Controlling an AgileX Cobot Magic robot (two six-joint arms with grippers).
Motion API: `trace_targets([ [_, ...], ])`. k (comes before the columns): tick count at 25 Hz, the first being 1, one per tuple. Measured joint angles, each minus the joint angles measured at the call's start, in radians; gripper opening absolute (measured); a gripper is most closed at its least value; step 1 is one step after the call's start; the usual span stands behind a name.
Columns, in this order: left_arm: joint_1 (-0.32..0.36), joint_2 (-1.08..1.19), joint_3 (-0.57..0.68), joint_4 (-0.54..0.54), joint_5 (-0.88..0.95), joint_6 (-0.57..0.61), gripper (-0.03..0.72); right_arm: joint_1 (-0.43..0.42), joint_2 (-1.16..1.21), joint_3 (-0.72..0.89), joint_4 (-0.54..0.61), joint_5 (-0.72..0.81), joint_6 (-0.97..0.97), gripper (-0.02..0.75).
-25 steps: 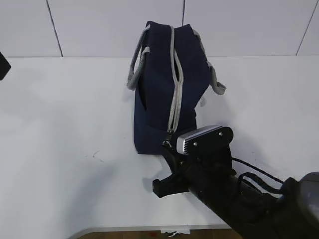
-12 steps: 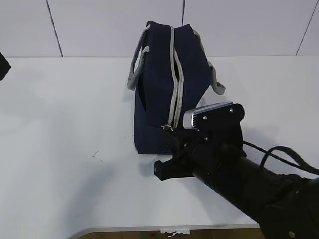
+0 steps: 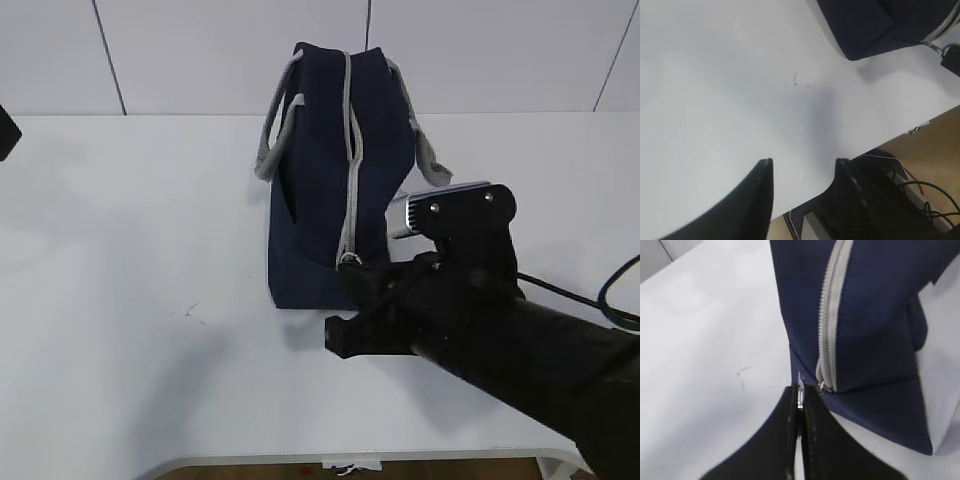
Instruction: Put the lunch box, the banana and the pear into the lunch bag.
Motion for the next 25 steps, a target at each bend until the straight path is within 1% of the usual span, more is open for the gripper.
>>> trace_targets([
  [6, 0.0, 0.0, 0.0, 0.0, -0.002, -0.001, 0.308, 0.0, -0.045, -0.004, 0.004, 0.021, -0.011, 0.001],
  [9, 0.0, 0.0, 0.0, 0.0, -0.002, -0.001, 0.308, 0.0, -0.048, -0.044, 0.008, 0.05, -0.024, 0.001],
  [15, 0.0, 0.0, 0.03, 0.0, -0.004, -0.001, 0.308, 0.0, -0.048, -0.139, 0.008, 0.155, -0.057, 0.001],
  [21, 0.0, 0.0, 0.037, 0.0, -0.004, -0.001, 0.308, 0.0, -0.069, -0.223, 0.009, 0.292, -0.106, 0.001],
  [25, 0.0, 0.0, 0.045, 0.0, -0.005, -0.001, 0.308, 0.0, -0.082, -0.28, 0.051, 0.355, -0.182, 0.001],
])
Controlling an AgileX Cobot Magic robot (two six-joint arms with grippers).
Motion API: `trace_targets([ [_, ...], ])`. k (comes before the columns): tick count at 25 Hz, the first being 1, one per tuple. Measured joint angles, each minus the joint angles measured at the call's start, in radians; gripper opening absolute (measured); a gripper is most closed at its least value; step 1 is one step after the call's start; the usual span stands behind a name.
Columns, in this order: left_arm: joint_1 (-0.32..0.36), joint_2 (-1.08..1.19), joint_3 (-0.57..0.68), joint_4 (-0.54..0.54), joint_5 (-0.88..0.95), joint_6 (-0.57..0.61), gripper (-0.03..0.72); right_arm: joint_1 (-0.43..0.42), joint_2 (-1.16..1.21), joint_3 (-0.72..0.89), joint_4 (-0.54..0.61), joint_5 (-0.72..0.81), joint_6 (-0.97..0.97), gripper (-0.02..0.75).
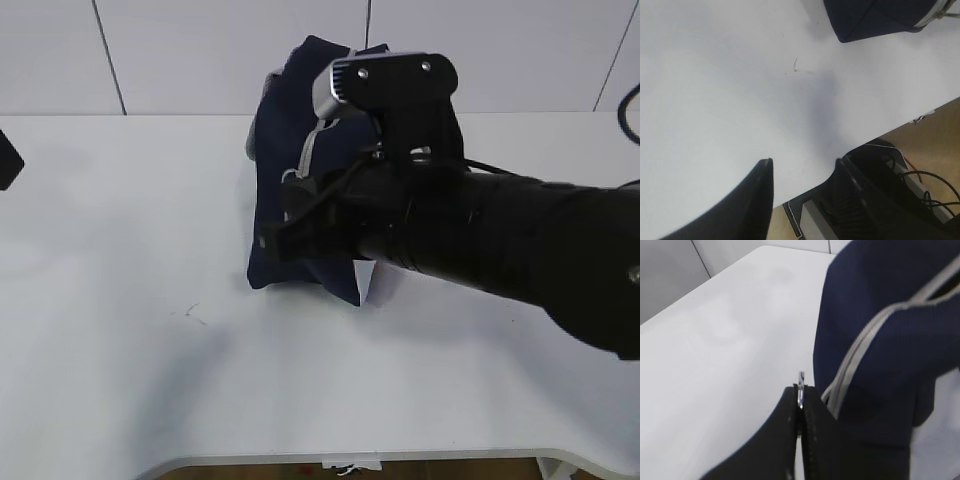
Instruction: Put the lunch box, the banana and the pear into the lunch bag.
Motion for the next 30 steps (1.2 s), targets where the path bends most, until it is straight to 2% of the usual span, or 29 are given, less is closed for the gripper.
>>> trace_targets([
  [5, 0.0, 0.003, 0.061, 0.0, -0.012, 0.0, 0.308, 0.0, 0.0, -0.063, 0.124, 0.068, -0.164, 0.001],
  [13, 0.0, 0.016, 0.127, -0.001, -0.117, 0.005, 0.307, -0.002, 0.0, -0.129, 0.296, 0.083, -0.331, 0.001],
  [23, -0.002, 0.072, 0.145, -0.061, -0.204, 0.069, 0.307, -0.012, 0.0, -0.196, 0.41, 0.083, -0.489, 0.001],
  [30, -0.041, 0.144, 0.145, -0.094, -0.301, 0.137, 0.307, -0.014, 0.0, -0.212, 0.449, 0.037, -0.548, 0.001],
])
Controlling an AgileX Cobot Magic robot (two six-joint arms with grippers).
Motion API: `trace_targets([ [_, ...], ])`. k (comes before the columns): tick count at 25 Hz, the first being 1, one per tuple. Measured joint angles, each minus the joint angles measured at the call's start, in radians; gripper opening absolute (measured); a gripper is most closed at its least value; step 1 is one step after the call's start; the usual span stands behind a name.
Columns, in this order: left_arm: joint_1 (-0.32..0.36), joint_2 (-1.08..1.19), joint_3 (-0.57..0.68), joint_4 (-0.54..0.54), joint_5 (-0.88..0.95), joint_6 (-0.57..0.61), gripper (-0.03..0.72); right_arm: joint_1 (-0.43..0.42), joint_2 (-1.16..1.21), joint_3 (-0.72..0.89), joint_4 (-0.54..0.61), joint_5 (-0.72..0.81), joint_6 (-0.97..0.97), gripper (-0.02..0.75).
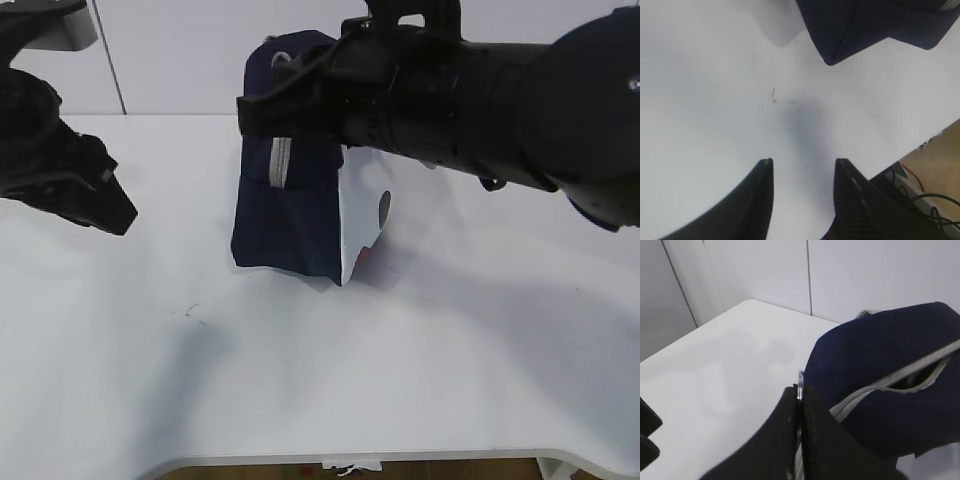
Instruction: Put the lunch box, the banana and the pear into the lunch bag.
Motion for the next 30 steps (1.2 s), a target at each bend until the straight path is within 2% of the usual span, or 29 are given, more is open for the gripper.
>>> trace_targets([
  [10, -0.016, 0.054, 0.0, -0.011, -0.092, 0.036, 0.307, -0.014, 0.024, -0.006, 0.08, 0.026, -0.002, 0.001],
  [20, -0.016, 0.054, 0.0, -0.092, -0.106, 0.109, 0.307, -0.014, 0.03, -0.039, 0.103, 0.035, -0.036, 0.001],
  [26, -0.016, 0.054, 0.0, -0.112, -0.109, 0.127, 0.307, -0.014, 0.03, -0.042, 0.11, -0.083, -0.083, 0.001],
  [30, -0.016, 0.054, 0.0, -0.128, -0.117, 0.145, 0.307, -0.014, 0.03, -0.042, 0.11, -0.096, -0.089, 0.001],
])
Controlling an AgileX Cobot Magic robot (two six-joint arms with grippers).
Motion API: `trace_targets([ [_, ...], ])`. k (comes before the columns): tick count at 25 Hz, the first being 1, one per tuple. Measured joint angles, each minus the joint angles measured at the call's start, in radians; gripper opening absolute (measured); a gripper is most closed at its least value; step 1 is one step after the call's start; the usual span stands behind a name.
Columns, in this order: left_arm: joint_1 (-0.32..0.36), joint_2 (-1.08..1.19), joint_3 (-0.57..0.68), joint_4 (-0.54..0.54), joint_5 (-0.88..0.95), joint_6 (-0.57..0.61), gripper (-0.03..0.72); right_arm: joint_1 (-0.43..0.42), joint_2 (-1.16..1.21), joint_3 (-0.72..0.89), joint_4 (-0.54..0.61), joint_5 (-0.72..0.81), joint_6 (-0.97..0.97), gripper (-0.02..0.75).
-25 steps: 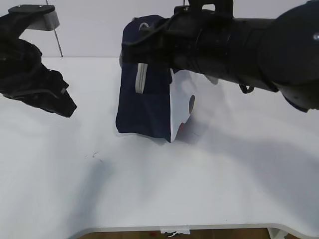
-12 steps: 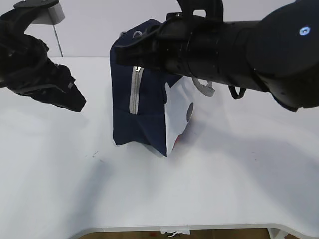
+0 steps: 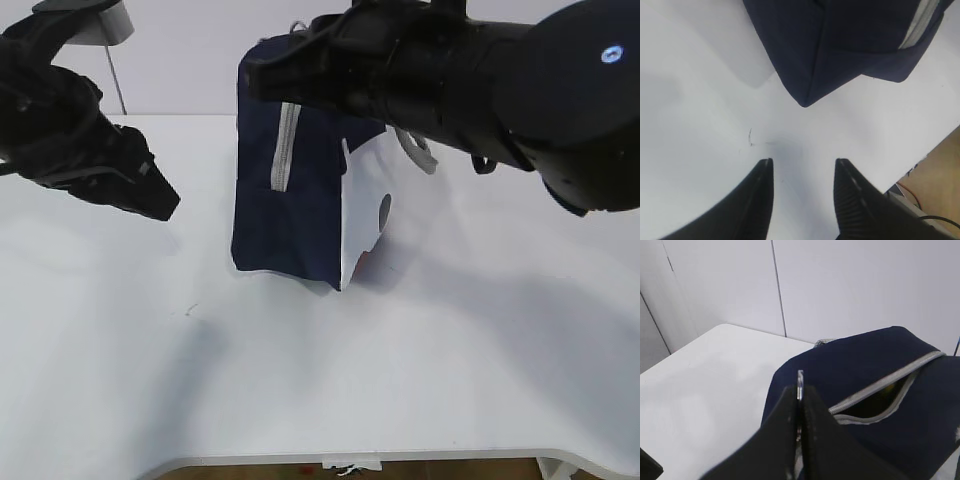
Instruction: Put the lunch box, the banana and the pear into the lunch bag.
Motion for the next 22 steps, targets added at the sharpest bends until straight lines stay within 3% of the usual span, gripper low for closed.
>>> trace_targets([
  [6, 0.0, 0.008, 0.0, -0.127, -0.05, 0.143, 0.307, 0.0, 0.0, -0.003, 0.004, 0.018, -0.001, 0.001],
  [15, 0.0, 0.109, 0.0, -0.308, -0.143, 0.307, 0.312, 0.0, 0.003, -0.039, 0.108, 0.03, -0.001, 0.001],
  [22, 0.0, 0.124, 0.0, -0.401, -0.198, 0.379, 0.445, 0.0, 0.003, -0.044, 0.14, 0.03, -0.001, 0.001],
])
